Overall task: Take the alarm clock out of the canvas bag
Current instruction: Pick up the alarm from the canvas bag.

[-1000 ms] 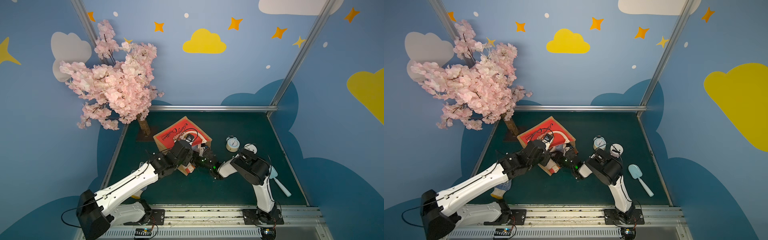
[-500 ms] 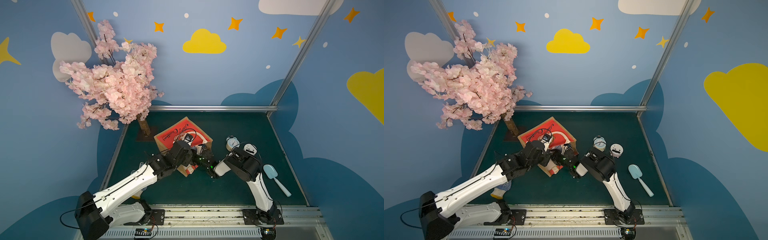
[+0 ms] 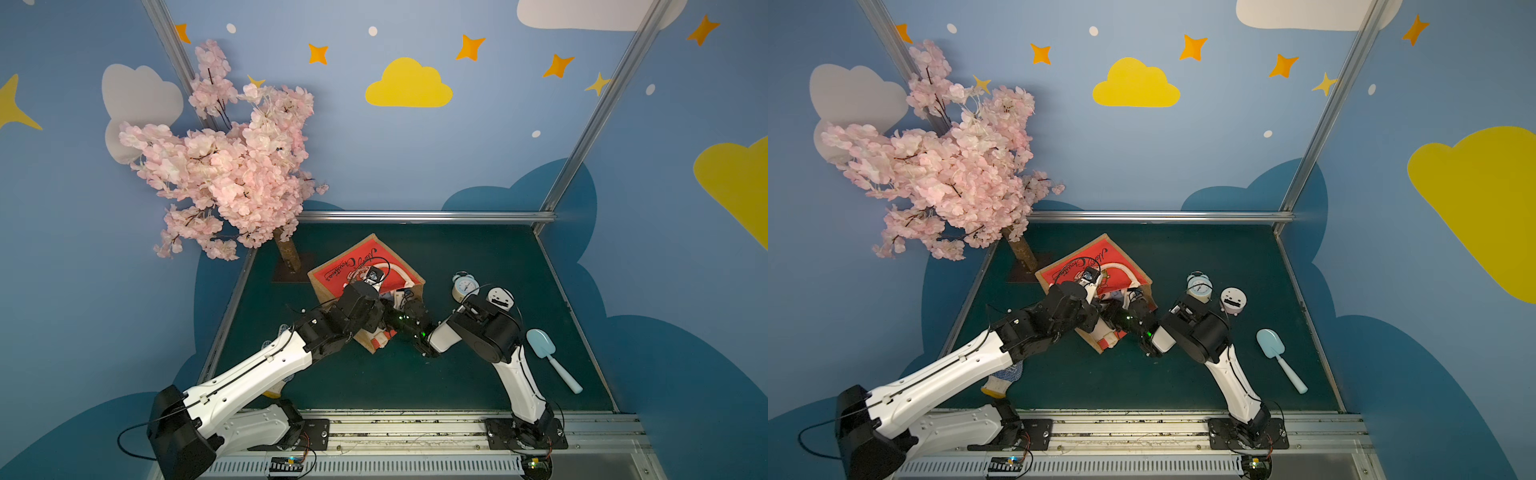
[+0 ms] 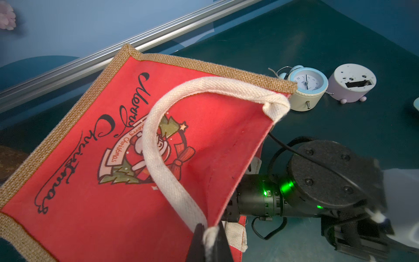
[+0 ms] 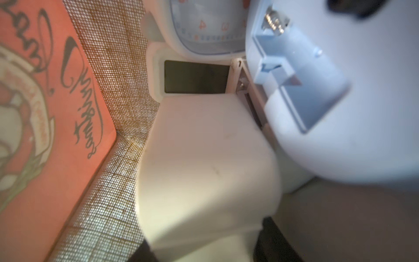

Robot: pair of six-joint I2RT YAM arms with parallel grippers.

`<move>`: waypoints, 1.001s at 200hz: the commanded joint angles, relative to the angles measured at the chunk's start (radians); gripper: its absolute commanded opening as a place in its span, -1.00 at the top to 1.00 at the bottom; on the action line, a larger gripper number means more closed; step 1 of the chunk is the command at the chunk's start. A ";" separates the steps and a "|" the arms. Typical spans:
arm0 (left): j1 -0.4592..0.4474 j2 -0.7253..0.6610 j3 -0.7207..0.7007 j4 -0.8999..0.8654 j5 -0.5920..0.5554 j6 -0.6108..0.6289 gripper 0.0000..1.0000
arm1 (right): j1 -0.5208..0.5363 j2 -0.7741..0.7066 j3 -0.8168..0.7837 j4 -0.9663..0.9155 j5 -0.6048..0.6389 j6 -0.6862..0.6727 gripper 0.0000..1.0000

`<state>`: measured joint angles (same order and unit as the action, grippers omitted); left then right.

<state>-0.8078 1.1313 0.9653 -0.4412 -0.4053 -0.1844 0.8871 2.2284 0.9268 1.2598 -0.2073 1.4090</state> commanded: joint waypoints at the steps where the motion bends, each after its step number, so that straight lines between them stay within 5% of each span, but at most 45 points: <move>1: 0.002 -0.037 -0.005 0.052 0.001 -0.025 0.95 | -0.005 -0.084 -0.034 -0.052 0.014 -0.045 0.49; 200: 0.032 -0.100 -0.043 0.008 -0.017 -0.076 0.94 | -0.058 -0.448 -0.378 -0.049 0.011 -0.105 0.65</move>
<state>-0.7826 1.0634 0.9215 -0.4397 -0.4030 -0.2436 0.8562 1.8427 0.5713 1.1614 -0.2127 1.3239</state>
